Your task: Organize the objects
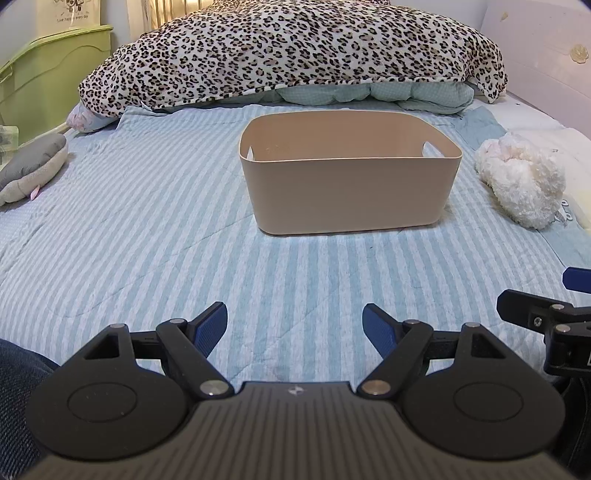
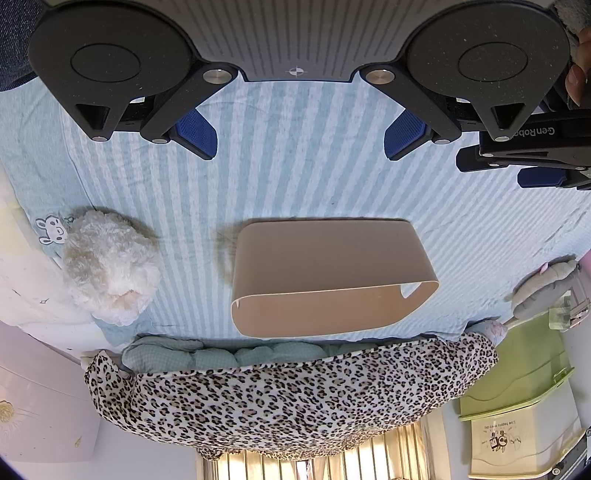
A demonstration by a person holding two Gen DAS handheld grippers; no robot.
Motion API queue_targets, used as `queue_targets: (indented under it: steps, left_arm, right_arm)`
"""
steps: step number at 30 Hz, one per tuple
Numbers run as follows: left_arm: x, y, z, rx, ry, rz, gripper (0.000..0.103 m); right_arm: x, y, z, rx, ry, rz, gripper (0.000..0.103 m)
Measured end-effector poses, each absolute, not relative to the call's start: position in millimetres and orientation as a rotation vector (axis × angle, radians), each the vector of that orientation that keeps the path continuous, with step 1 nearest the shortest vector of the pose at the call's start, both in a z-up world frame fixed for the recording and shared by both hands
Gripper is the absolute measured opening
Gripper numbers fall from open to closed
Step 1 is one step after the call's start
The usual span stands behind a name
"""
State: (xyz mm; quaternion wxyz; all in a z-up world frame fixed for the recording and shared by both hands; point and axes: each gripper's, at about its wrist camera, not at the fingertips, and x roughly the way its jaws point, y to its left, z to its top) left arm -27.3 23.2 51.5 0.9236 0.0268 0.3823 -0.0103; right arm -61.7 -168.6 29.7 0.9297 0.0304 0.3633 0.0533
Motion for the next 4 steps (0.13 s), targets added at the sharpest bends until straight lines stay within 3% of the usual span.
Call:
queue_targets:
  steps: [4]
  left_arm:
    - [-27.9,23.1,50.9,0.044,0.785,-0.015,0.081]
  right_arm:
    - [-62.5,-170.3,28.9,0.062,0.744,0.110,0.098]
